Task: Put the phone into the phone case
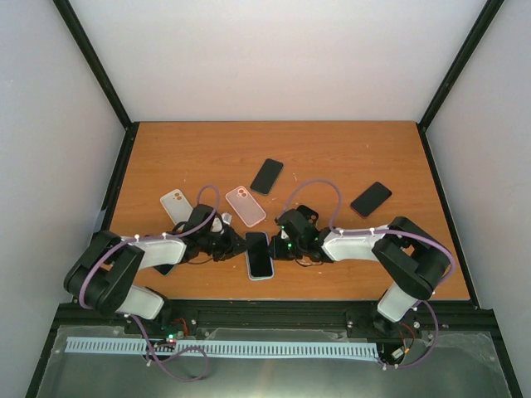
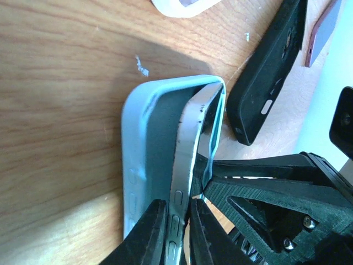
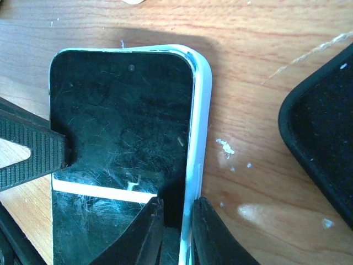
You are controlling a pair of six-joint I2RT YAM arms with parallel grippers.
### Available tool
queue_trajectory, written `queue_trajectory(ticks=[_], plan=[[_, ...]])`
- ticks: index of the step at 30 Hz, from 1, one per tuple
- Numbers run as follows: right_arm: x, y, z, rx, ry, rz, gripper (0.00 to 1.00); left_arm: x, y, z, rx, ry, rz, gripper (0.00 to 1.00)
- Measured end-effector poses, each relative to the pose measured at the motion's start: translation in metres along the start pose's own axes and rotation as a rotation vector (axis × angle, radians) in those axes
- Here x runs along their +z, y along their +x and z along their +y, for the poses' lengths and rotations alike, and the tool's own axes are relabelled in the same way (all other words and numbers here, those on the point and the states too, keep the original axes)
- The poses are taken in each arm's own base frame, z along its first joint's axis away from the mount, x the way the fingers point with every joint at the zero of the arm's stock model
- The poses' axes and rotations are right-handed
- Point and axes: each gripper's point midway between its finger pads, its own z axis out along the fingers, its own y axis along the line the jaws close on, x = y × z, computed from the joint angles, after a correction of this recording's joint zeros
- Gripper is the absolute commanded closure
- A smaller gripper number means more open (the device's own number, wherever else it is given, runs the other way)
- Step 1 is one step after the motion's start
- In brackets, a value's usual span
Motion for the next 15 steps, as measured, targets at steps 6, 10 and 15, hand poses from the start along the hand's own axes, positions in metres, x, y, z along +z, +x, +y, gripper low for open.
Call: queue_trajectory(ticks=[6,10,15], plan=[[0.0003,-0.0004,0.0001,0.008,-0.01,-0.006,0.81,0.0025,-0.0004,0.0015,-0.011,-0.021,0.015,0.91],[0.0007,0.0,0.0001,0.018,-0.016,-0.007,0.8,0.0035,-0.0008,0.0026,-0.02,-0.032,0.02,0.91],[0.0014,-0.001,-0.0003,0.032,-0.026,-0.015,0.79,0.0061,-0.0014,0.0057,-0.03,-0.043,0.026,0.91]])
